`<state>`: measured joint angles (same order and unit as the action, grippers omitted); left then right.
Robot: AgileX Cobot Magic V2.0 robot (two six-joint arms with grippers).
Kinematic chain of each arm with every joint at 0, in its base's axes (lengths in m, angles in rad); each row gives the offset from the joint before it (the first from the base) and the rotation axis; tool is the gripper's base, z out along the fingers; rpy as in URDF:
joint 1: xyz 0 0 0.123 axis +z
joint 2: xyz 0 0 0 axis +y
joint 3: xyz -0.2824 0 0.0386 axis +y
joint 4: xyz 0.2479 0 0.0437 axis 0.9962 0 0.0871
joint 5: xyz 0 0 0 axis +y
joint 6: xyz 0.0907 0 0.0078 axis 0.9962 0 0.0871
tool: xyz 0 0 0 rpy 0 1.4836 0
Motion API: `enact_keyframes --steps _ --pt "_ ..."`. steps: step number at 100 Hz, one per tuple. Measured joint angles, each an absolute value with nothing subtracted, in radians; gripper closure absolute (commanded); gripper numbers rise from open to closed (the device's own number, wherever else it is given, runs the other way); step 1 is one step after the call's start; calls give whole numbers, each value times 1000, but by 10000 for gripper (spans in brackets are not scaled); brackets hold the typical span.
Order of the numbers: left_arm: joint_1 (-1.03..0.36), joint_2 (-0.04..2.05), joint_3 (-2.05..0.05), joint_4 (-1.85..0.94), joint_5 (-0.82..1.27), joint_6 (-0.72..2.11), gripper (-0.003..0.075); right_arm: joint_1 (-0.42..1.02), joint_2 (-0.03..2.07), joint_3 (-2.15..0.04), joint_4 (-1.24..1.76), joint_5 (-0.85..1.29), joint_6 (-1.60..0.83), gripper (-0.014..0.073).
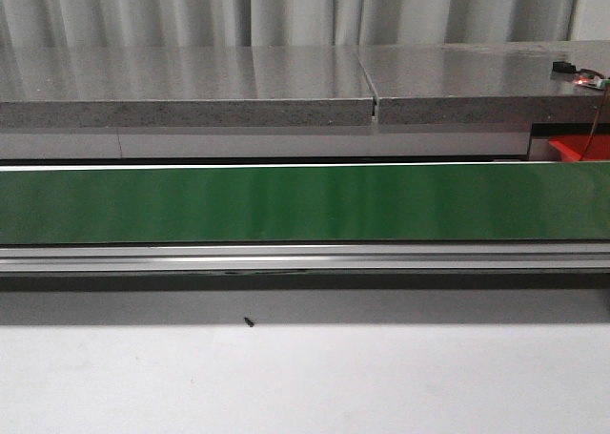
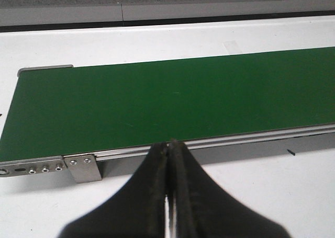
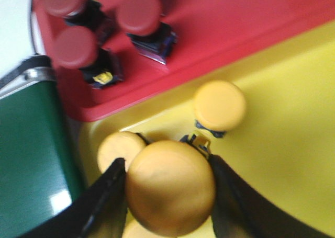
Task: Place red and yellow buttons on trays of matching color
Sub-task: 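Lift the yellow button off the belt over the yellow tray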
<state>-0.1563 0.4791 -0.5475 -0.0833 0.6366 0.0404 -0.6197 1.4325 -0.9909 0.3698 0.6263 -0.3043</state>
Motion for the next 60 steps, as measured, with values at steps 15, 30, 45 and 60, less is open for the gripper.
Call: enact_keyframes --steps 15,30,45,60 --pt "-156 479 -547 -83 637 40 739 -651 1432 -919 372 566 -280 557" --pt "-156 479 -547 -83 637 40 739 -671 1432 -866 374 492 -272 557" --pt "-156 479 -547 -83 637 40 739 -675 1432 -813 378 414 -263 557" --pt "-156 479 -547 -83 637 40 739 -675 1432 -766 392 330 -259 557"
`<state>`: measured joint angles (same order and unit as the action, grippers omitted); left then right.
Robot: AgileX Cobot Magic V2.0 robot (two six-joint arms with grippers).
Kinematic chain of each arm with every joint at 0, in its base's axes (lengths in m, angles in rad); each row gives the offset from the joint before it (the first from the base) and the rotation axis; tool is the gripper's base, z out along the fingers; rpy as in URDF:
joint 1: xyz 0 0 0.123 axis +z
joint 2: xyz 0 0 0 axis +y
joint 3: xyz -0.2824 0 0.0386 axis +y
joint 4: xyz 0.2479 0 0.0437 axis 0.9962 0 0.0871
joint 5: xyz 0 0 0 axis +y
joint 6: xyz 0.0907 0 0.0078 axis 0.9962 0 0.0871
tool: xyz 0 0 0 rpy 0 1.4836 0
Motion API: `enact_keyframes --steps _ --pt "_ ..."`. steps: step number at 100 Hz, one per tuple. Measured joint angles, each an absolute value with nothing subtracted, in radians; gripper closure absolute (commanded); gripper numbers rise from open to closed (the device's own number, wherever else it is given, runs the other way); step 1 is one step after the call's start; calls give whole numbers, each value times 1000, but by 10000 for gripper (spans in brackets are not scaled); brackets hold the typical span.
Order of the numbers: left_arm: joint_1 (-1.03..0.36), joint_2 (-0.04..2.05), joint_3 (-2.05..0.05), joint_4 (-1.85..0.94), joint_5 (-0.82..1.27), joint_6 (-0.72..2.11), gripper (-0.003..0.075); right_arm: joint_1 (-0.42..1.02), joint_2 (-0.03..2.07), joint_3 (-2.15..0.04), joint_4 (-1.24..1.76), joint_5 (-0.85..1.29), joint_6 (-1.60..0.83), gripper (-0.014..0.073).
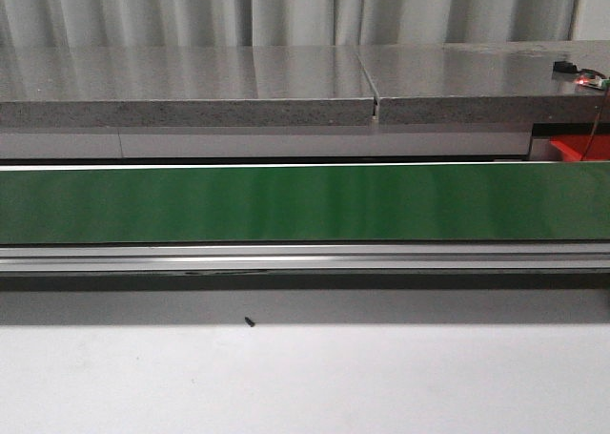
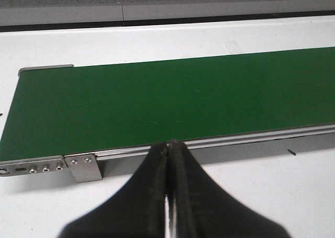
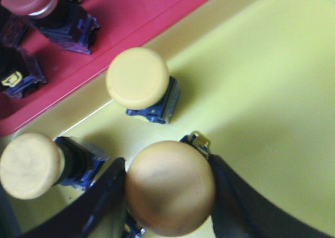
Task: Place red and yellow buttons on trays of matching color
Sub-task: 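Lift the yellow button off the belt over the yellow tray, then lower the yellow button into the yellow tray and open the right gripper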
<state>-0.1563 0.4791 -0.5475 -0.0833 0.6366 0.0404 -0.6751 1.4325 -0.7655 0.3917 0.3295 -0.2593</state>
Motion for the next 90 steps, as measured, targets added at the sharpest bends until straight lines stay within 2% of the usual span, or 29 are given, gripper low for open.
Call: enact_keyframes --steps 47,66,90 --pt "-156 479 -547 -83 637 40 739 -675 1527 -761 459 274 -254 538" --pt "-156 479 -547 -83 637 40 739 -675 1532 -761 462 269 -254 361" --pt "-156 479 -547 -83 637 40 739 -675 1532 -761 464 271 -254 50"
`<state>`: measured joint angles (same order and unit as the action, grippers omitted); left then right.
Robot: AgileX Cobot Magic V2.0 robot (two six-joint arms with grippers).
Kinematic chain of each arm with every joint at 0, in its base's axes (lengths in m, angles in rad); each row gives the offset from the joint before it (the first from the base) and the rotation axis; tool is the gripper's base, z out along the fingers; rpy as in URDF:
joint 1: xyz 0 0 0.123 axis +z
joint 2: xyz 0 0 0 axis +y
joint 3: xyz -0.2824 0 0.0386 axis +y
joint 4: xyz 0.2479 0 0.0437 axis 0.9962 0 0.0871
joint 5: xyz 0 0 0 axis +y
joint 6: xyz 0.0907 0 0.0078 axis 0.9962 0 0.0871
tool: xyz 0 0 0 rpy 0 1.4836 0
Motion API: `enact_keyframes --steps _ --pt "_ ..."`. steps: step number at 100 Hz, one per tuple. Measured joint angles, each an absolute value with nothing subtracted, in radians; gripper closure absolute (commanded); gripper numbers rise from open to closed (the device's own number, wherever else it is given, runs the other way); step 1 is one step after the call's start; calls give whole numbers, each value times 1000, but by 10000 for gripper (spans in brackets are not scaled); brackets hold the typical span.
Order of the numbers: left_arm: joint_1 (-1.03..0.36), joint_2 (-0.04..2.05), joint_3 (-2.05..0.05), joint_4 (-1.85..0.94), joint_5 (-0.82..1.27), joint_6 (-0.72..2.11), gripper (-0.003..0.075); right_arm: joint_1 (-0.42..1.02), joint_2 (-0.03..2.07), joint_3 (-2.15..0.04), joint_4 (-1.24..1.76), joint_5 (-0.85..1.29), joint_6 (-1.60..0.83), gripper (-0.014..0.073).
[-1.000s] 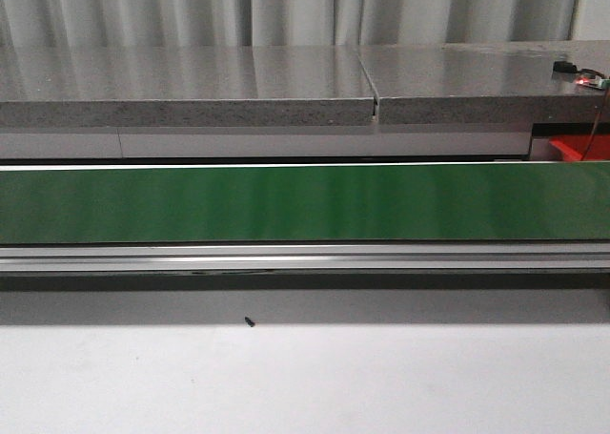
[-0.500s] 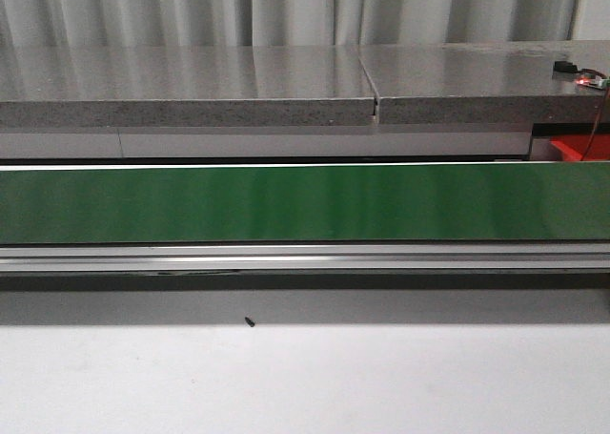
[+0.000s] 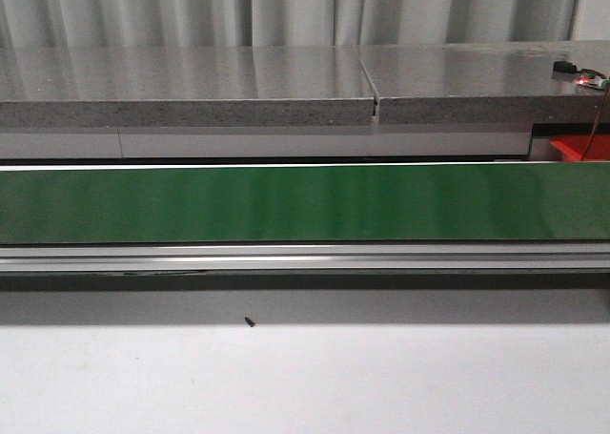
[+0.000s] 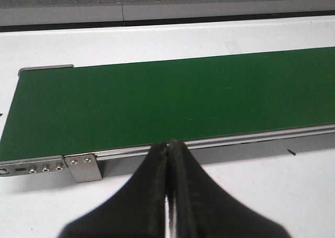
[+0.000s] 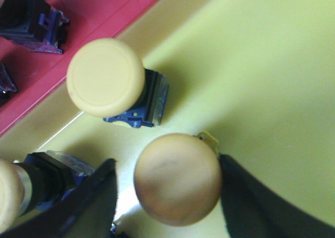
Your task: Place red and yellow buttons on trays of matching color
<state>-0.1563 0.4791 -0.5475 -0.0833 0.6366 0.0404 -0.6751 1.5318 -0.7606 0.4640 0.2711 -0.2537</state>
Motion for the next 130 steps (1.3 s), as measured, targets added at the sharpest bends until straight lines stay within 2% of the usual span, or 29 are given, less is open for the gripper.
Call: enact_keyframes --steps 11,38,78,88,116,130 --pt "-156 479 -547 -83 637 40 739 -675 1532 -761 473 271 -254 -13" --pt "-156 479 -547 -83 637 40 739 -675 1517 -761 477 290 -254 -10" --pt "-156 479 -547 -83 637 40 739 -629 1312 -761 473 290 -253 -1" --pt "-156 479 -547 -83 637 40 739 -557 1271 -761 459 290 -264 85" --pt "-156 479 -547 -83 637 40 739 -268 1224 -753 389 298 -296 503" --pt "-156 479 -547 -83 637 40 739 -163 1216 -753 350 303 -296 634"
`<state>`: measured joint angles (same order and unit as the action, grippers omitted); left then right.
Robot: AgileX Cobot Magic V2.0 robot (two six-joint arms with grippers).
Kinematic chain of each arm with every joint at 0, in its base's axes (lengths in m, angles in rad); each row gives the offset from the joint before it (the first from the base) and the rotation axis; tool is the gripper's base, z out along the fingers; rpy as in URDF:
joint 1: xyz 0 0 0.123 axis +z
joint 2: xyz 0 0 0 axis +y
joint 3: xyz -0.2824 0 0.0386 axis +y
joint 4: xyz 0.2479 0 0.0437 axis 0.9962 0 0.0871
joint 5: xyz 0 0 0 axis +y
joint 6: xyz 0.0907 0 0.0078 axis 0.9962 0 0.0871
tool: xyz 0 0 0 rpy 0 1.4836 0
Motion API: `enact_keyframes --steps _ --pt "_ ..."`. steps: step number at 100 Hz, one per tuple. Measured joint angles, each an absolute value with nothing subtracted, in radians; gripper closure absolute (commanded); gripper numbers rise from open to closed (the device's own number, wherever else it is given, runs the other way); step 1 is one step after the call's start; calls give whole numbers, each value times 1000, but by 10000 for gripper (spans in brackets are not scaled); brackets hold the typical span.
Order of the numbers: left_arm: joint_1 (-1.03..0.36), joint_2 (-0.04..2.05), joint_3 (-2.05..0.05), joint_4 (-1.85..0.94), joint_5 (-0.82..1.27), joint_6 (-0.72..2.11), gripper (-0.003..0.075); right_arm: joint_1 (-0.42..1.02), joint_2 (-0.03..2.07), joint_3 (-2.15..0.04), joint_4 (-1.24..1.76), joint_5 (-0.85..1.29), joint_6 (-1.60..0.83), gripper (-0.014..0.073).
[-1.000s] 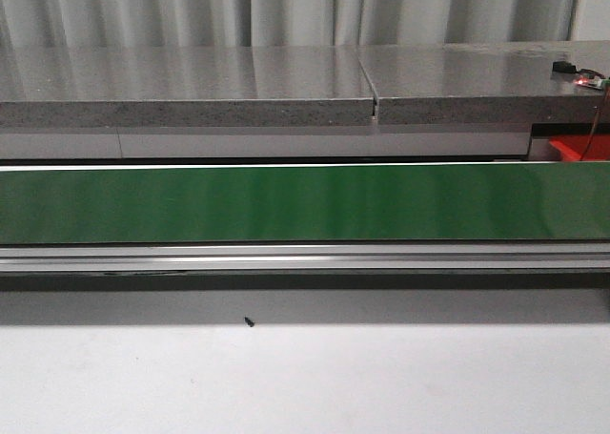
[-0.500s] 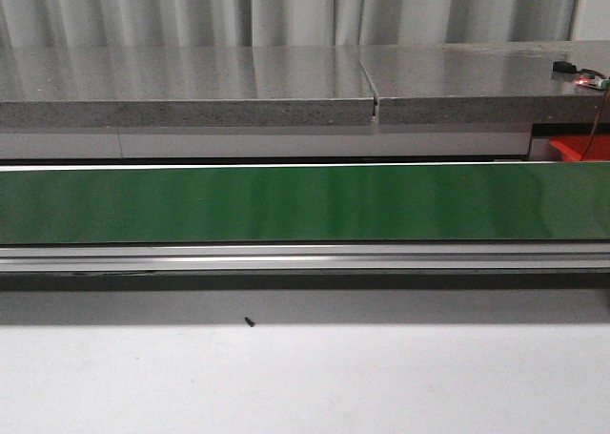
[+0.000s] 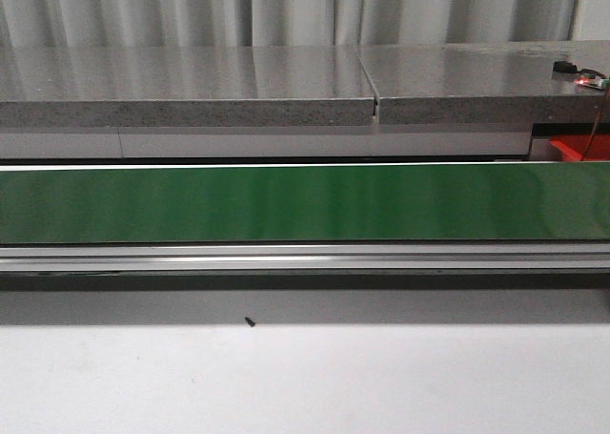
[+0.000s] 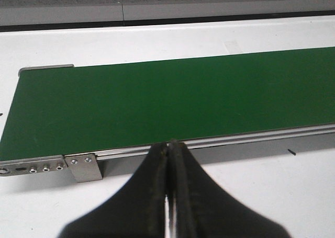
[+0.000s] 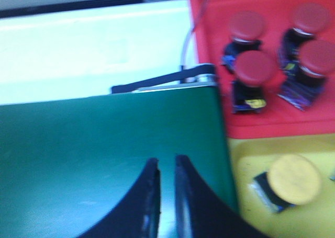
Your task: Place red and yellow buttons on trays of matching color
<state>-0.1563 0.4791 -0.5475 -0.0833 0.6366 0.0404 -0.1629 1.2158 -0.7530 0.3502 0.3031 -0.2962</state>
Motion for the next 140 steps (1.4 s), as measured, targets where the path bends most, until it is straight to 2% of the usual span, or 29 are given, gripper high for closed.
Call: enact_keyframes --steps 6,29,56,104,140 --pt "-156 479 -547 -83 637 40 739 -134 1214 -753 341 307 -297 666" --pt "-156 479 -547 -83 637 40 739 -99 1174 -753 337 311 -297 659" --pt "-156 479 -547 -83 637 40 739 -99 1028 -728 337 311 -299 659" --pt "-156 479 -547 -83 637 40 739 -99 690 -465 337 154 -299 659" --pt "-156 479 -547 -83 637 40 739 -99 571 -286 363 28 -299 659"
